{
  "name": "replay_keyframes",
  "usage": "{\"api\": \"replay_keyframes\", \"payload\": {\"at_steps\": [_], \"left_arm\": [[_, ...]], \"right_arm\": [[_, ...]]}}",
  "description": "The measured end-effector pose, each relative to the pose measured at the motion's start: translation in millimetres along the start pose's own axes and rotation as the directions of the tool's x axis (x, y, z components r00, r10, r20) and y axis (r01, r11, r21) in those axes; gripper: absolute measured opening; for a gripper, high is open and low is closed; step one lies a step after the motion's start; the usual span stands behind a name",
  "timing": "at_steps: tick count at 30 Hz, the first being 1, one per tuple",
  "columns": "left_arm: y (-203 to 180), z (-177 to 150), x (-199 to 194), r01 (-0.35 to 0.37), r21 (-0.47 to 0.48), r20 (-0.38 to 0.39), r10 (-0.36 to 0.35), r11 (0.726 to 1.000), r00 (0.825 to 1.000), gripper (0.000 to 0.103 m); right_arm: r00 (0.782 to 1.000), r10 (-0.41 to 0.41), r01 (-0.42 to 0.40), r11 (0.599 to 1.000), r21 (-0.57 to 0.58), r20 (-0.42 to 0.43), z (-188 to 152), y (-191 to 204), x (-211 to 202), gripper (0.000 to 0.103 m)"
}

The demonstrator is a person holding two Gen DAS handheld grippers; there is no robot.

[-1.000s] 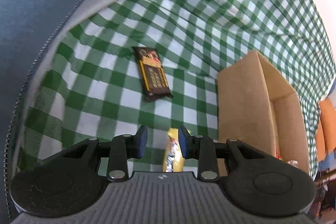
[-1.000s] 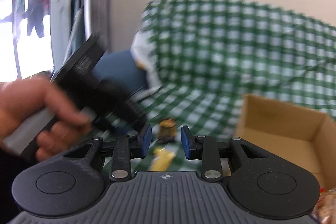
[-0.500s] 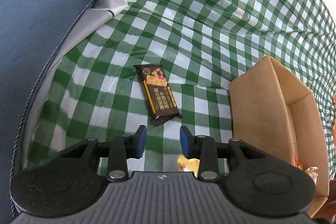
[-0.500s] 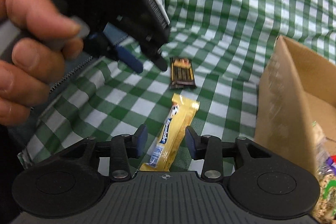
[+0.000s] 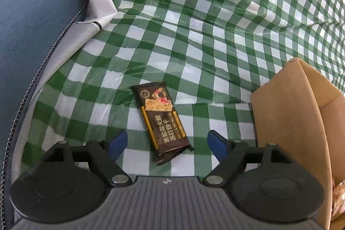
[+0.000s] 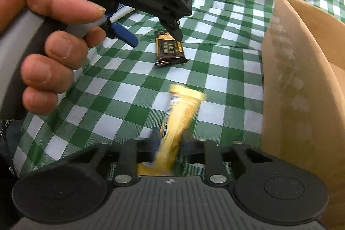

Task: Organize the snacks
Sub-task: 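Move the left tool to the dark cracker packet while the right tool reaches the yellow bar, then close the left tool on the cracker packet while the right tool grasps the yellow bar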

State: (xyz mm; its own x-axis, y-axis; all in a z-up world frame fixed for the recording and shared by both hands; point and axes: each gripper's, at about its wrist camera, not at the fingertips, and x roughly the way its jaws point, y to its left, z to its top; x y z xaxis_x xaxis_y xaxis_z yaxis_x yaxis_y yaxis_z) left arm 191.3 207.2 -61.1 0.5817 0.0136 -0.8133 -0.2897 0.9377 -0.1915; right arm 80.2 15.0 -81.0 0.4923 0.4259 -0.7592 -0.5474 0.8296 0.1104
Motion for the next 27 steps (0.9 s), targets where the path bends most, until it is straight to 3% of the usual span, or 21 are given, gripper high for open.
{"api": "replay_keyframes", "payload": {"at_steps": [7,12,18,19,20,21,22,24,27], "left_arm": [[-13.3,6.5,21.7,-0.03,0.02,-0.03,0.03,0.999,0.999,0.086],[-18.1,7.8,35.5,-0.066,0.047,-0.036,0.068,0.997,0.997,0.086],[-22.4,6.4,46.6,-0.116,0.081,-0.04,0.119,0.99,0.992,0.085],[-22.5,6.1,47.0,-0.116,0.086,-0.04,0.12,0.989,0.992,0.083],[-22.1,5.9,47.5,-0.115,0.092,-0.046,0.12,0.989,0.992,0.074],[-21.7,5.5,48.4,-0.118,0.096,-0.054,0.124,0.988,0.991,0.057],[-20.5,5.2,49.6,-0.123,0.102,-0.068,0.13,0.987,0.989,0.052],[-18.2,5.1,46.7,-0.141,0.103,-0.06,0.148,0.985,0.987,0.043],[-6.9,6.1,39.2,-0.157,0.062,-0.065,0.161,0.986,0.985,0.042]], "right_arm": [[0.999,-0.029,0.029,1.0,0.008,0.014,4.0,-5.7,-9.6,0.012],[0.999,-0.042,0.042,0.999,0.001,-0.028,0.5,-3.7,-1.3,0.021],[0.998,-0.051,0.051,0.999,-0.013,-0.031,3.0,-3.7,6.7,0.022],[0.998,-0.053,0.052,0.999,-0.015,-0.034,2.4,-3.7,7.6,0.023],[0.998,-0.052,0.052,0.999,-0.015,-0.039,1.8,-3.9,8.5,0.025],[0.998,-0.052,0.051,0.999,-0.015,-0.043,1.3,-4.1,9.5,0.025],[0.998,-0.05,0.05,0.999,-0.017,-0.044,0.6,-3.2,8.3,0.026],[0.998,-0.05,0.049,0.999,-0.025,-0.043,0.6,-4.7,11.2,0.025],[0.998,-0.047,0.046,0.998,-0.03,-0.039,0.0,-4.4,8.9,0.025]]}}
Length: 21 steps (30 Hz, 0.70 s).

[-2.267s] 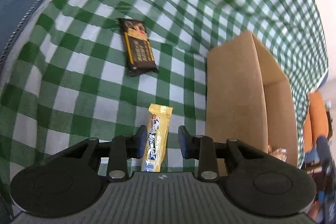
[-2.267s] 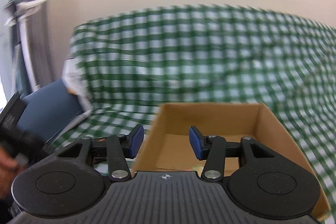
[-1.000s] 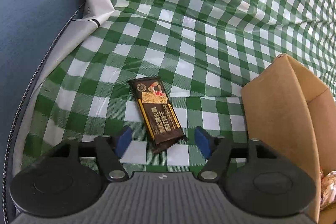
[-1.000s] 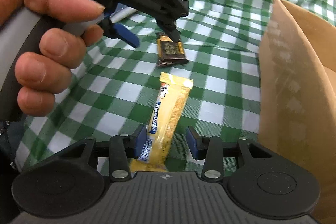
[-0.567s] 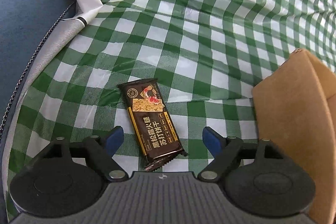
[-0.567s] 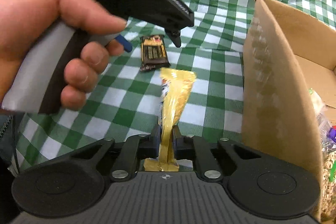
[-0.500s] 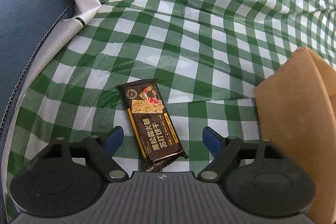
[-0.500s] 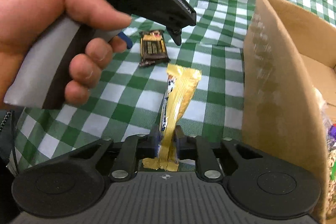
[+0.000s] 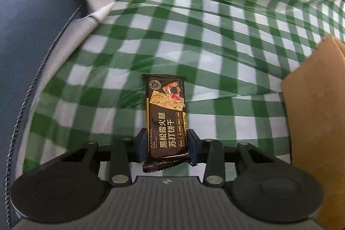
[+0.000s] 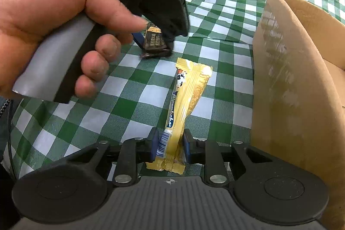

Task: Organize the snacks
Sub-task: 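Close the left tool on the cracker packet while the right tool grasps the yellow bar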

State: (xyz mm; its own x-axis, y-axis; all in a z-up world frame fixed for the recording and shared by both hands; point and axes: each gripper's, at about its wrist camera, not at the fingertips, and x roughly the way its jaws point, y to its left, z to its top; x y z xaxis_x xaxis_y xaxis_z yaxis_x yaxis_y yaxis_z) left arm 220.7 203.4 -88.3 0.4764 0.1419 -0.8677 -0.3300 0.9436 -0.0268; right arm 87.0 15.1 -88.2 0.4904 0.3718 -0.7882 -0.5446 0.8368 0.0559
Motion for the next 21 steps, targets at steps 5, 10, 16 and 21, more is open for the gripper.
{"api": "replay_keyframes", "payload": {"at_steps": [5,10,16,21], "left_arm": [[34.6,-7.4,-18.8,0.064,-0.132,-0.041,-0.07,0.989,0.997,0.042],[62.7,-32.9,-45.1,0.144,-0.202,-0.102,-0.167,0.969,0.981,0.042],[58.8,-70.8,-75.5,0.176,-0.111,-0.152,-0.191,0.978,0.97,0.042],[51.4,-96.9,-75.4,0.265,-0.076,-0.254,-0.275,0.961,0.927,0.042]], "right_arm": [[1.0,0.001,-0.001,1.0,-0.013,0.004,-0.8,0.3,-1.4,0.025],[1.0,0.022,-0.022,1.0,0.017,0.001,0.2,-0.5,-7.2,0.025],[0.998,0.056,-0.056,0.998,0.018,0.01,-1.7,1.5,-21.7,0.025],[0.991,0.119,-0.12,0.993,0.003,-0.059,-9.9,3.7,-31.0,0.025]]}}
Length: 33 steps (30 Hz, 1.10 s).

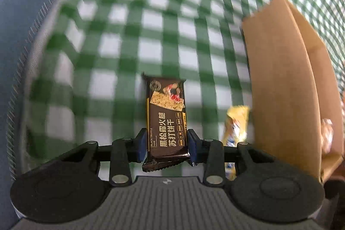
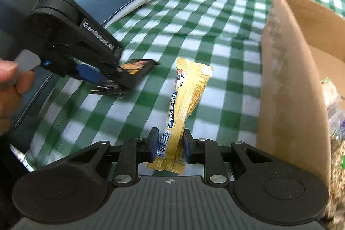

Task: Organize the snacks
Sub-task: 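Close the left tool on the cracker packet while the right tool grasps the yellow bar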

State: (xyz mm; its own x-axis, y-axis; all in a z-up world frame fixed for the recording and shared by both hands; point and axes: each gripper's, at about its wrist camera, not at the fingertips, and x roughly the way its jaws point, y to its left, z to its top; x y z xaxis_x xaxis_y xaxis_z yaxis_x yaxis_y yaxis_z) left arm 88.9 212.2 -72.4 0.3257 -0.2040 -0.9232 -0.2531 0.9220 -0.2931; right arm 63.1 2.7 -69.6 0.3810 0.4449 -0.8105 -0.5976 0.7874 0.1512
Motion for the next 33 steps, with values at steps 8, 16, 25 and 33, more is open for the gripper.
{"api": "replay_keyframes", "payload": {"at_steps": [8,16,25,33], "left_arm": [[-6.7,-10.9,4.4,-0.081,0.042,0.0,0.081,0.996,0.997,0.059],[-19.5,-9.6,14.3,-0.145,0.09,0.011,0.145,0.985,0.989,0.062],[-21.7,-5.9,19.1,-0.156,0.092,0.005,0.156,0.983,0.988,0.062],[-23.2,-4.7,21.6,-0.164,0.102,0.008,0.164,0.981,0.986,0.062]], "right_arm": [[0.999,0.017,-0.018,1.0,-0.019,-0.052,-17.2,-0.3,-4.2,0.025],[0.998,0.041,-0.041,0.999,-0.015,-0.043,-20.2,-2.6,-2.5,0.028],[0.999,0.027,-0.027,1.0,0.01,-0.036,-16.6,-5.5,4.7,0.034],[0.999,0.017,-0.017,1.0,0.005,-0.035,-14.6,-5.5,10.0,0.034]]}}
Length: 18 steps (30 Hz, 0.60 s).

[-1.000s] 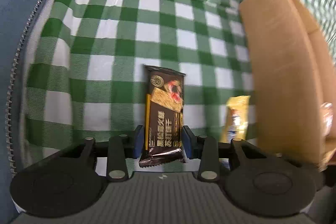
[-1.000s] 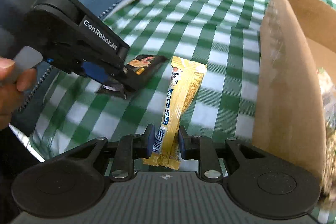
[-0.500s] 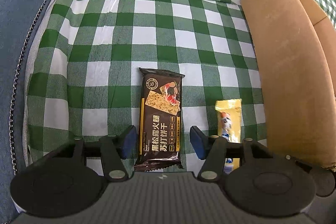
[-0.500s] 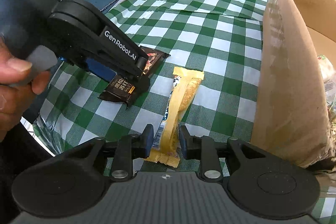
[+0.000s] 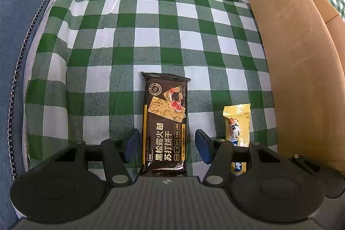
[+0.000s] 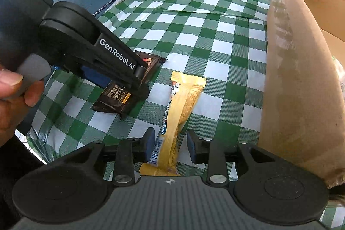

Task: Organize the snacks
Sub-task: 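Close the left tool on the cracker packet while the right tool grasps the yellow bar, then lift the cracker packet with the left tool while the right tool lifts the yellow bar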

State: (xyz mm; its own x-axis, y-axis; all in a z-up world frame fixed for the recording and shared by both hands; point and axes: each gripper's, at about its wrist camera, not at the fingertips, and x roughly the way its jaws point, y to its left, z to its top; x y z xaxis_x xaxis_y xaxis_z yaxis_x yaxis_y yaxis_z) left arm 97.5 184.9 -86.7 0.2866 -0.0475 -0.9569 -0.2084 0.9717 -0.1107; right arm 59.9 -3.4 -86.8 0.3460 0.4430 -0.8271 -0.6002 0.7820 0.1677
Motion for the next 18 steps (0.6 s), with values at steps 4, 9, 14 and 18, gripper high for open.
{"api": "replay_keyframes", "payload": {"at_steps": [4,9,14,18], "left_arm": [[-0.6,0.0,1.2,-0.001,0.006,0.001,0.001,1.0,1.0,0.062],[-0.4,-0.1,1.1,-0.002,0.009,0.001,0.002,1.0,1.0,0.062],[-0.7,-0.3,1.1,-0.003,0.014,0.002,0.003,1.0,1.0,0.062],[-0.8,-0.6,0.9,-0.003,0.015,0.002,0.003,1.0,1.0,0.062]], "right_arm": [[1.0,-0.004,0.004,1.0,-0.002,-0.001,-0.2,-0.3,0.9,0.034],[1.0,-0.007,0.007,1.0,-0.01,-0.002,-0.5,-0.5,1.5,0.034],[1.0,-0.011,0.011,1.0,-0.025,-0.001,-1.8,-0.5,1.5,0.024],[1.0,-0.01,0.01,1.0,-0.027,0.012,-1.8,-1.2,-1.1,0.018]]}}
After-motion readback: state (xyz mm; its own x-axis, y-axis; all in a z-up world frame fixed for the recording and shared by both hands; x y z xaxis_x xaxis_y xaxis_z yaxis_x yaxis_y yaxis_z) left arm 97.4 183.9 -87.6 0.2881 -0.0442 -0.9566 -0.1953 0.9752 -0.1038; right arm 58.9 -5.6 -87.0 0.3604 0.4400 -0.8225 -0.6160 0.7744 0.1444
